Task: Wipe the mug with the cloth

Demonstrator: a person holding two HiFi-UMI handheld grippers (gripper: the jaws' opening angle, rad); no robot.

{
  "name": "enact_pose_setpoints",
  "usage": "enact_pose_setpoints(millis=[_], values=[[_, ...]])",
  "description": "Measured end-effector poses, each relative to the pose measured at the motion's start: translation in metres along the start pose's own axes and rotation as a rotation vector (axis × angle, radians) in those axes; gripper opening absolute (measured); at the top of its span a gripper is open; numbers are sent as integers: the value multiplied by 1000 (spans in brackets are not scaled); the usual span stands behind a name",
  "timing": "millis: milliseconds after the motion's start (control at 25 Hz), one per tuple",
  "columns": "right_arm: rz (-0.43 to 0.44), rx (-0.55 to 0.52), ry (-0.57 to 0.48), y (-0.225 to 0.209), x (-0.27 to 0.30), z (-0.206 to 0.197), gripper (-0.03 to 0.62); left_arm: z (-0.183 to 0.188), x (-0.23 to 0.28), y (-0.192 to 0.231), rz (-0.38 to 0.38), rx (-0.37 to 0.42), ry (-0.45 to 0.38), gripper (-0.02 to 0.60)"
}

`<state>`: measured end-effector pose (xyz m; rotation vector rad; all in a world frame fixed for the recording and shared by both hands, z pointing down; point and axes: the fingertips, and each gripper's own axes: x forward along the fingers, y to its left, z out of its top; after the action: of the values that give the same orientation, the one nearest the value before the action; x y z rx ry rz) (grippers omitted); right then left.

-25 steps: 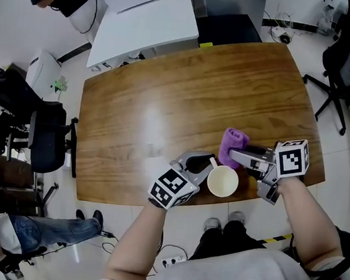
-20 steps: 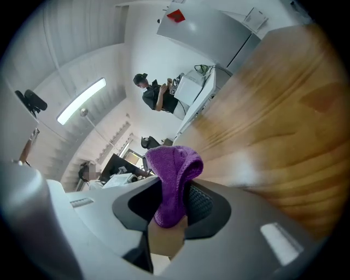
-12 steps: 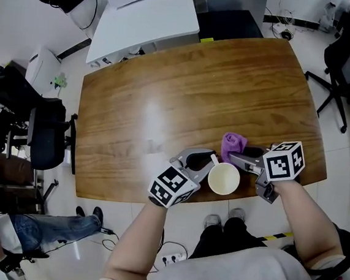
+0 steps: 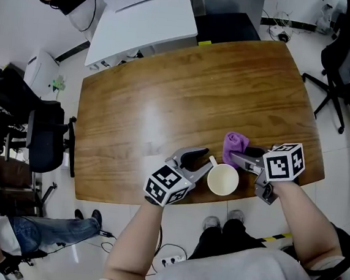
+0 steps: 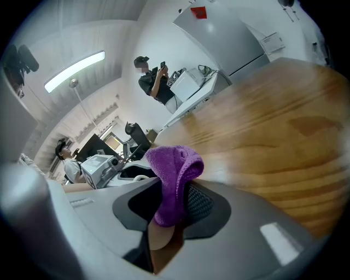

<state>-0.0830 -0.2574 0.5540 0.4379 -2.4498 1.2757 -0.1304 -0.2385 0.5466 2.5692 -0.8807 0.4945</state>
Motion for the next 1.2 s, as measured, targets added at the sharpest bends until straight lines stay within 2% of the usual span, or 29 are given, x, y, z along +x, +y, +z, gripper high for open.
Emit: enact_pose_setpoints(millis=[200, 360, 560, 760, 840, 960, 1080, 1200], values=[[-42, 22, -41, -5, -11, 8, 115, -9, -11, 9, 6, -8, 10, 118], [-73, 28, -100, 2, -33, 13, 115, -20, -30, 10, 25, -31, -15, 89], [-143, 67, -151, 5, -55, 1, 115, -13, -59, -5, 38, -74, -107, 65], [-165, 85, -226, 43, -84, -23, 115, 2, -93, -34, 33, -67, -215, 36], [-156, 63, -249, 69, -102, -30, 115, 12, -107, -55, 22, -61, -245, 3], [-127, -20, -275, 122, -136, -40, 115, 32, -127, -105, -20, -58, -289, 3], [-68, -106, -309, 180, -171, -55, 115, 56, -153, -160, -41, -105, -350, 3], [-6, -171, -318, 227, -207, -88, 115, 69, -173, -223, -47, -136, -401, 3]])
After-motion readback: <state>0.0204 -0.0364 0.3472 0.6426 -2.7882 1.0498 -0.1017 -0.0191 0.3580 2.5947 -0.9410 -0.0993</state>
